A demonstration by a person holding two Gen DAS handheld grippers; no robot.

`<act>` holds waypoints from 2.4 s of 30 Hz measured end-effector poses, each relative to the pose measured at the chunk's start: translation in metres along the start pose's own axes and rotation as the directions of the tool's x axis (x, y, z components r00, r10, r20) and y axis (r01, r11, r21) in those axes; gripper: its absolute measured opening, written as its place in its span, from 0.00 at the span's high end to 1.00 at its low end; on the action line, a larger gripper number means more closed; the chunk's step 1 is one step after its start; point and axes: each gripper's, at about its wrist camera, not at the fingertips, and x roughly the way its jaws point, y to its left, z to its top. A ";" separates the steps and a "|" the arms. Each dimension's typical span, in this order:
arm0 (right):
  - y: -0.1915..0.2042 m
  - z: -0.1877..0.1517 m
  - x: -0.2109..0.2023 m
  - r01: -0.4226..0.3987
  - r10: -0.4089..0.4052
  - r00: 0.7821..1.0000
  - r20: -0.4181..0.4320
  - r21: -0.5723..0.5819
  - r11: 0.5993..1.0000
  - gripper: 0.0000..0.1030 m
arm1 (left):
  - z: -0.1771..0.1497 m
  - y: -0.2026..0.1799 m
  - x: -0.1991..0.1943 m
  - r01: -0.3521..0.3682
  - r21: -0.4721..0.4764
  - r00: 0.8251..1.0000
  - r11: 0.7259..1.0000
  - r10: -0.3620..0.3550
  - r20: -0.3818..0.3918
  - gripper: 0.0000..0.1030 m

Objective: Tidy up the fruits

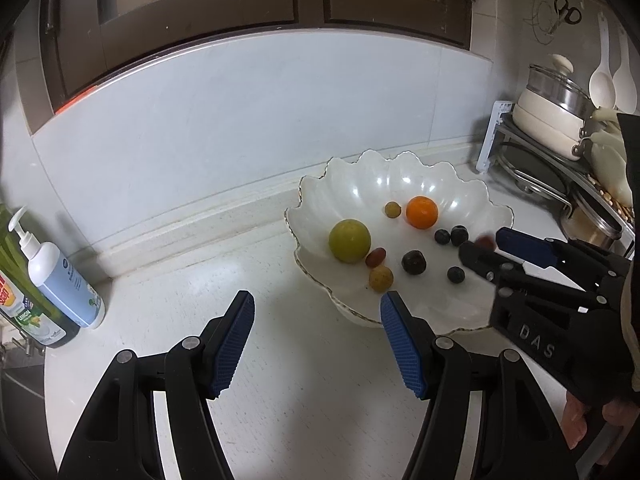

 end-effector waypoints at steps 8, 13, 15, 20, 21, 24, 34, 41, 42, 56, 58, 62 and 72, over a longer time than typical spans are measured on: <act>0.003 -0.004 -0.011 0.020 -0.020 1.000 0.010 0.022 1.000 0.52 | -0.002 0.003 -0.010 0.012 0.009 1.000 1.000 -0.013 0.022 0.34; 0.006 -0.012 -0.036 0.054 -0.056 0.998 0.038 0.040 0.998 0.51 | -0.005 0.004 -0.027 0.012 0.023 0.998 1.000 -0.013 0.060 0.28; 0.007 -0.017 -0.048 0.073 -0.076 0.996 0.055 0.049 0.996 0.42 | -0.007 0.004 -0.036 0.010 0.027 0.997 1.000 -0.012 0.080 0.24; 0.007 -0.030 -0.086 0.117 -0.125 0.986 0.107 0.078 0.990 0.35 | -0.016 -0.003 -0.067 -0.007 0.048 0.988 0.999 -0.001 0.155 0.18; 0.006 -0.033 -0.095 0.125 -0.135 0.983 0.120 0.090 0.988 0.33 | -0.017 -0.005 -0.074 -0.009 0.050 0.986 0.999 0.000 0.166 0.16; 0.004 -0.044 -0.123 0.143 -0.160 0.975 0.152 0.115 0.983 0.29 | -0.024 -0.009 -0.096 -0.003 0.055 0.980 0.998 -0.008 0.198 0.14; -0.003 -0.086 -0.207 0.130 -0.161 0.964 0.212 0.152 0.980 0.26 | -0.065 -0.029 -0.174 0.004 0.042 0.963 0.999 -0.016 0.268 0.13; 0.000 -0.120 -0.265 0.137 -0.167 0.953 0.252 0.134 0.982 0.26 | -0.104 -0.044 -0.229 -0.002 0.030 0.950 1.000 -0.007 0.313 0.10; 0.001 -0.125 -0.272 0.143 -0.173 0.950 0.259 0.131 0.981 0.26 | -0.111 -0.045 -0.237 -0.002 0.026 0.947 1.000 -0.007 0.320 0.09; 0.016 -0.204 -0.362 0.159 -0.189 0.936 0.295 0.122 0.980 0.26 | -0.187 -0.059 -0.328 -0.026 0.032 0.929 0.999 0.012 0.371 0.02; 0.017 -0.214 -0.371 0.165 -0.196 0.934 0.299 0.126 0.978 0.26 | -0.198 -0.060 -0.339 -0.039 0.032 0.926 0.999 0.024 0.377 0.02; 0.021 -0.228 -0.386 0.164 -0.195 0.934 0.301 0.125 0.979 0.26 | -0.212 -0.061 -0.353 -0.037 0.031 0.927 0.999 0.023 0.375 0.01; 0.031 -0.249 -0.415 0.164 -0.193 0.926 0.325 0.114 0.980 0.26 | -0.231 -0.063 -0.382 -0.030 0.048 0.916 0.998 0.009 0.402 0.00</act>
